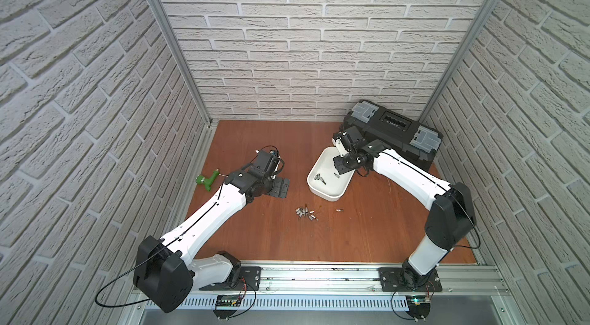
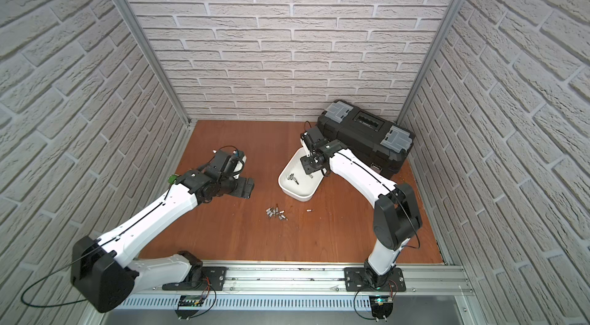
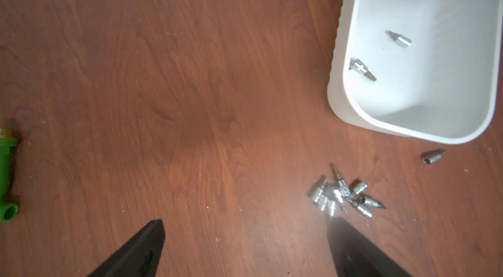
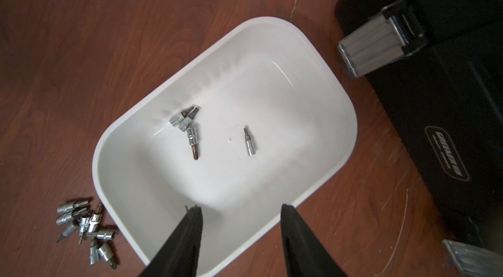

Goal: Put the bit on the desktop into the storage box
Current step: Pick up the screwdriver bit from the center of the board.

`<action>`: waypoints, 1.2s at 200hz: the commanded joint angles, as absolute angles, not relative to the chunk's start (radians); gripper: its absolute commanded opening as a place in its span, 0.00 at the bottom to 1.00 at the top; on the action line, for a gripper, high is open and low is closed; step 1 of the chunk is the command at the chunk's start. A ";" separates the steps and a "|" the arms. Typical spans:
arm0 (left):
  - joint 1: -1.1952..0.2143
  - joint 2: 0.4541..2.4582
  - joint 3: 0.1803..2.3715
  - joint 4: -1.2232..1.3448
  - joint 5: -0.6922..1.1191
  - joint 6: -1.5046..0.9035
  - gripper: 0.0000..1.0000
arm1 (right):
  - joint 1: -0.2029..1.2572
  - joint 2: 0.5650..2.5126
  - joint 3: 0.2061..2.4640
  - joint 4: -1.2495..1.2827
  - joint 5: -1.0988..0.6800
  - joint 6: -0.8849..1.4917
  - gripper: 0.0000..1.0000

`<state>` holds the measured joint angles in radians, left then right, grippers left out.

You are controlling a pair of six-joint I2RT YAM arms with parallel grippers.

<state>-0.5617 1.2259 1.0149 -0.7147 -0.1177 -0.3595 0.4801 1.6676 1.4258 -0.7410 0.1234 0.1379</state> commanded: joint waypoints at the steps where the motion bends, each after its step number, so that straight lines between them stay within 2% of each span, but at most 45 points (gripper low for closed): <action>1: -0.590 1.252 1.052 -0.759 -0.113 -0.347 0.98 | 0.472 1.570 1.365 -0.746 0.153 0.167 0.56; 29: -0.614 1.297 1.072 -0.778 -0.082 -0.324 0.97 | 0.463 1.444 1.282 -0.749 0.163 0.196 0.66; 57: -0.622 1.361 1.093 -0.786 -0.054 -0.295 0.92 | 0.449 1.318 1.195 -0.754 0.173 0.229 0.76; 102: -0.638 1.477 1.145 -0.816 -0.054 -0.250 0.87 | 0.423 1.150 1.069 -0.765 0.165 0.284 1.00; 154: -0.676 1.627 1.218 -0.861 -0.058 -0.208 0.76 | 0.407 1.012 0.935 -0.786 0.138 0.340 0.99; 191: -0.695 1.716 1.261 -0.879 -0.018 -0.180 0.59 | 0.397 0.966 0.882 -0.800 0.146 0.360 0.99; 240: -0.703 1.786 1.285 -0.891 0.033 -0.167 0.44 | 0.394 0.957 0.874 -0.807 0.161 0.356 0.99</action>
